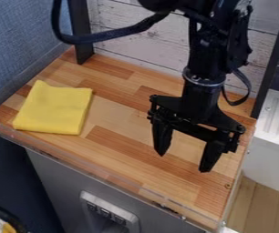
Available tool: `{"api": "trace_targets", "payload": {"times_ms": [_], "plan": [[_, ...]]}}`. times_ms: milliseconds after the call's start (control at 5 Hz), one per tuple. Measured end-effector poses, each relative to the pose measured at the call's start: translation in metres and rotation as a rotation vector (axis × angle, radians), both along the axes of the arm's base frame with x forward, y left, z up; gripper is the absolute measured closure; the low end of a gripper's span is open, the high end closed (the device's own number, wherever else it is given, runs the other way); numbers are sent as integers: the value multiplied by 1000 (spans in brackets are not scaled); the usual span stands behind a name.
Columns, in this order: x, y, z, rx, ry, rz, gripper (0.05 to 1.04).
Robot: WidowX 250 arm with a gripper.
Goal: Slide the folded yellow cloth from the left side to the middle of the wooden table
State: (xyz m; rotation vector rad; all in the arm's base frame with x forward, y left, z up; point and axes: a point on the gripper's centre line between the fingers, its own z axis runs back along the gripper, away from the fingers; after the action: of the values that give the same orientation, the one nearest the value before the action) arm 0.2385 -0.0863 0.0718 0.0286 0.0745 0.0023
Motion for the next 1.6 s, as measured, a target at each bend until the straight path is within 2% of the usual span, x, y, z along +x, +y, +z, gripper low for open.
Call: {"api": "trace_targets", "payload": {"times_ms": [200, 800, 1200, 1600], "plan": [[5, 21, -5, -7, -4, 19, 88], [24, 126, -18, -52, -62, 87, 85], [33, 184, -11, -54, -107, 128, 85], [35, 220, -5, -46, -101, 145, 85]]}}
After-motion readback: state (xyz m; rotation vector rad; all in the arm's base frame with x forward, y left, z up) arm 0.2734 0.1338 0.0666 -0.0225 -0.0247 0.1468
